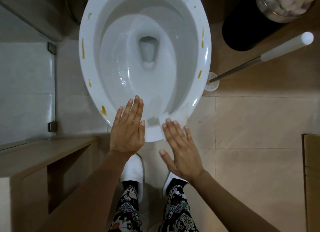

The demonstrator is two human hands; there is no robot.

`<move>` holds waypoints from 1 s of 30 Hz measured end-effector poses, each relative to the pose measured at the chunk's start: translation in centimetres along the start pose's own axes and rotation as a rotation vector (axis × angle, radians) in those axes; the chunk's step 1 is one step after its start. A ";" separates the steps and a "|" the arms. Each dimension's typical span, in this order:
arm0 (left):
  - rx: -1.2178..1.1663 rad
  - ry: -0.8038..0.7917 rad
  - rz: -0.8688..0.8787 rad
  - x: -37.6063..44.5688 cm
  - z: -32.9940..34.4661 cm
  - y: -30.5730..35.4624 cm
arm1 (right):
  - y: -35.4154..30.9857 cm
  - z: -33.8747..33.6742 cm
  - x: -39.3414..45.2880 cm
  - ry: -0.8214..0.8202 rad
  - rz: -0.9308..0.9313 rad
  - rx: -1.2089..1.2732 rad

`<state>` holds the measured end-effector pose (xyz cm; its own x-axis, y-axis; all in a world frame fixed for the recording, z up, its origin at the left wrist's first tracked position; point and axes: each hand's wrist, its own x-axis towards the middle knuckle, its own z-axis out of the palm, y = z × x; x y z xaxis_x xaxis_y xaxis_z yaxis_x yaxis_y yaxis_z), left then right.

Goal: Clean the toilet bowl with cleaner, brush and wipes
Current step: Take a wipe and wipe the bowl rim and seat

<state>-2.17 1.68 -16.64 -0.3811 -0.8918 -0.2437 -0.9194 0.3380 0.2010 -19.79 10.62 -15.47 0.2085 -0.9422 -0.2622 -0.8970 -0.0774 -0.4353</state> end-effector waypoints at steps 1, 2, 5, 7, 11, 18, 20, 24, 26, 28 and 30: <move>-0.001 -0.001 0.002 0.0 0.0 0.0 | -0.3 0.3 -0.3 -0.010 -0.018 -0.005; -0.005 -0.001 0.004 0.0 0.0 0.0 | -0.5 0.3 -0.5 -0.016 -0.029 -0.017; -0.008 0.004 0.006 0.0 -0.1 0.1 | 0.3 -0.2 -0.3 -0.029 -0.064 -0.078; -0.010 0.005 0.004 0.0 -0.1 0.1 | 1.6 -0.9 0.2 -0.019 -0.034 -0.094; -0.013 -0.004 0.012 0.1 -0.2 0.1 | 4.4 -2.8 2.0 0.032 0.043 -0.113; 0.041 -0.095 0.241 0.6 -0.5 0.0 | 6.1 -3.8 3.2 0.103 -0.023 -0.181; 0.075 -0.121 0.392 1.7 -0.5 0.3 | 6.6 -4.3 3.8 0.115 -0.083 -0.199; 0.101 -0.134 0.522 3.1 -0.6 0.9 | 8.7 -5.4 4.8 0.040 -0.193 -0.201; 0.103 -0.135 0.573 3.1 -0.4 1.0 | 9.8 -6.1 5.2 0.034 -0.167 -0.196; 0.108 -0.137 0.639 3.1 -0.4 1.0 | 10.4 -6.5 5.5 0.047 -0.109 -0.175; 0.103 -0.131 0.701 3.2 -0.3 1.0 | 10.1 -6.4 5.6 0.061 -0.068 -0.142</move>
<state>-4.32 -0.97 -16.92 -0.8874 -0.4135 -0.2039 -0.4565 0.8501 0.2627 -30.20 2.49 -15.82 0.2501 -0.9511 -0.1815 -0.9285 -0.1825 -0.3234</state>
